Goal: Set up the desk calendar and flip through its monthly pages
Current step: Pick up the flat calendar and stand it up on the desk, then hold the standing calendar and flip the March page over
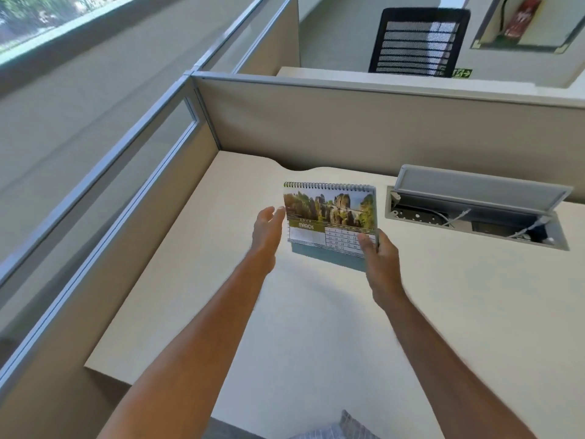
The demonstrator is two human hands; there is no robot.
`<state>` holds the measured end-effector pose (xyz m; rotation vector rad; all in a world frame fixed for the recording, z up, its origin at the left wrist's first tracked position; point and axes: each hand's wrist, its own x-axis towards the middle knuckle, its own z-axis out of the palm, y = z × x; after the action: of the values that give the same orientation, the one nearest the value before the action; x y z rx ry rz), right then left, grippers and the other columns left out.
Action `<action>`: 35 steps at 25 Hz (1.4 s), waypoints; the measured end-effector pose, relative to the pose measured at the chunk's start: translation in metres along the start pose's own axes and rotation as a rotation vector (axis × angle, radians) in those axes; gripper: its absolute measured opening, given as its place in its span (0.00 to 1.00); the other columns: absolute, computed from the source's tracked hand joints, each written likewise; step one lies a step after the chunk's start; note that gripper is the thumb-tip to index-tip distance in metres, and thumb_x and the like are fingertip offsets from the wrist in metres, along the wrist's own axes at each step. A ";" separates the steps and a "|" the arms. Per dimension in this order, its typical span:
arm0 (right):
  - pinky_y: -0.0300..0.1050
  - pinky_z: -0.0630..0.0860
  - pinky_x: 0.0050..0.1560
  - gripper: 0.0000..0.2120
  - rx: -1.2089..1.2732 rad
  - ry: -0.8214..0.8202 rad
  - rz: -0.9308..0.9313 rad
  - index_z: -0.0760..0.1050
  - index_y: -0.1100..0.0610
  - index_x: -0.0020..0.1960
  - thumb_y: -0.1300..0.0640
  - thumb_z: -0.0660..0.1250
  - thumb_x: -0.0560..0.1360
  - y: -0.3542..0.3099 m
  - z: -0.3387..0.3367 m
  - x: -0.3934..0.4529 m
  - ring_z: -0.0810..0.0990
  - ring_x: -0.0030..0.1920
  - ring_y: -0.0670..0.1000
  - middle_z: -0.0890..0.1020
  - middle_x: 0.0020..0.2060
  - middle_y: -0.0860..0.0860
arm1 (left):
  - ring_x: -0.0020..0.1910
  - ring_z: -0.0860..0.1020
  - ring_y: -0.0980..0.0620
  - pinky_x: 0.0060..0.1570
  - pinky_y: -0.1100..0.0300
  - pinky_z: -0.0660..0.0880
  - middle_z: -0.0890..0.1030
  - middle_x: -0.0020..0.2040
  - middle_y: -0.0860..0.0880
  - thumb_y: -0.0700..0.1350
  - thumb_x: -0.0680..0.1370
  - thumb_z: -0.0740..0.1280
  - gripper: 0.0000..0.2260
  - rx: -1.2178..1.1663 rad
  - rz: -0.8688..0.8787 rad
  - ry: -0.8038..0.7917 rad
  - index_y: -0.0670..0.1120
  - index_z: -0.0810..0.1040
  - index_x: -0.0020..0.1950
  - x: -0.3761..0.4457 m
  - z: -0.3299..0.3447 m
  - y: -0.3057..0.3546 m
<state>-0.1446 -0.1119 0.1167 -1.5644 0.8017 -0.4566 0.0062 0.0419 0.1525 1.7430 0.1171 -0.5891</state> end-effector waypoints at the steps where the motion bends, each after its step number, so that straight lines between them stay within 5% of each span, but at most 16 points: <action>1: 0.30 0.76 0.40 0.08 0.087 -0.027 0.057 0.76 0.51 0.61 0.52 0.63 0.84 -0.007 0.000 0.003 0.82 0.50 0.45 0.84 0.50 0.45 | 0.65 0.77 0.48 0.64 0.51 0.74 0.77 0.70 0.47 0.54 0.88 0.57 0.19 -0.007 0.021 0.018 0.47 0.68 0.75 0.000 -0.006 0.000; 4: 0.33 0.77 0.42 0.08 0.168 -0.093 0.120 0.76 0.50 0.60 0.51 0.65 0.83 -0.017 0.014 0.018 0.83 0.52 0.47 0.85 0.52 0.46 | 0.52 0.84 0.49 0.48 0.54 0.82 0.85 0.59 0.44 0.51 0.88 0.55 0.15 -0.106 0.019 0.035 0.48 0.74 0.70 0.009 -0.032 0.000; 8: 0.33 0.78 0.42 0.15 0.090 -0.054 0.048 0.69 0.51 0.67 0.50 0.67 0.82 -0.020 0.051 0.039 0.82 0.54 0.50 0.83 0.59 0.53 | 0.55 0.87 0.40 0.59 0.39 0.83 0.87 0.57 0.42 0.47 0.88 0.58 0.12 -0.252 -0.015 0.066 0.47 0.79 0.66 0.034 -0.060 -0.001; 11: 0.46 0.78 0.57 0.23 -0.190 0.036 -0.070 0.67 0.50 0.76 0.49 0.65 0.82 -0.018 0.093 0.061 0.76 0.63 0.53 0.76 0.66 0.54 | 0.54 0.87 0.41 0.57 0.39 0.84 0.87 0.57 0.42 0.45 0.88 0.59 0.12 -0.315 0.011 0.072 0.47 0.79 0.66 0.065 -0.080 0.001; 14: 0.54 0.71 0.69 0.24 -0.337 0.093 -0.081 0.69 0.51 0.78 0.53 0.65 0.83 -0.024 0.129 0.083 0.69 0.70 0.58 0.71 0.69 0.58 | 0.49 0.88 0.45 0.46 0.50 0.86 0.87 0.56 0.43 0.44 0.88 0.59 0.12 -0.353 0.070 0.095 0.46 0.79 0.66 0.091 -0.096 0.003; 18: 0.46 0.79 0.60 0.20 -0.248 0.035 -0.053 0.73 0.49 0.76 0.55 0.62 0.84 -0.033 0.167 0.114 0.76 0.62 0.55 0.72 0.64 0.57 | 0.50 0.87 0.44 0.39 0.56 0.85 0.87 0.55 0.43 0.43 0.87 0.59 0.13 -0.377 0.126 0.145 0.44 0.81 0.66 0.130 -0.122 0.003; 22: 0.32 0.74 0.46 0.18 -0.134 -0.014 -0.058 0.76 0.53 0.71 0.58 0.65 0.82 -0.033 0.196 0.144 0.80 0.55 0.50 0.79 0.62 0.53 | 0.50 0.87 0.45 0.38 0.56 0.85 0.87 0.56 0.44 0.42 0.87 0.60 0.14 -0.400 0.178 0.205 0.46 0.80 0.70 0.170 -0.138 0.007; 25: 0.38 0.79 0.49 0.17 -0.028 -0.074 -0.029 0.74 0.54 0.69 0.58 0.67 0.81 -0.031 0.215 0.162 0.83 0.58 0.50 0.84 0.60 0.52 | 0.59 0.85 0.43 0.46 0.53 0.87 0.81 0.65 0.43 0.45 0.87 0.62 0.16 -0.389 0.211 0.238 0.50 0.77 0.74 0.202 -0.138 0.004; 28: 0.42 0.80 0.52 0.18 -0.050 -0.115 -0.032 0.72 0.53 0.70 0.59 0.67 0.81 -0.023 0.233 0.185 0.82 0.59 0.50 0.83 0.60 0.50 | 0.63 0.82 0.46 0.44 0.62 0.85 0.71 0.67 0.47 0.46 0.86 0.63 0.19 -0.334 0.208 0.301 0.51 0.73 0.78 0.231 -0.136 -0.001; 35: 0.29 0.77 0.48 0.16 -0.081 -0.211 -0.060 0.71 0.55 0.69 0.60 0.65 0.83 -0.018 0.256 0.237 0.81 0.59 0.41 0.82 0.59 0.45 | 0.64 0.83 0.45 0.48 0.61 0.85 0.80 0.67 0.42 0.44 0.87 0.62 0.21 -0.270 0.281 0.263 0.54 0.69 0.81 0.281 -0.142 -0.013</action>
<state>0.1991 -0.1028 0.0540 -1.6837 0.6189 -0.2985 0.2906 0.1134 0.0360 1.5307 0.1265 -0.1288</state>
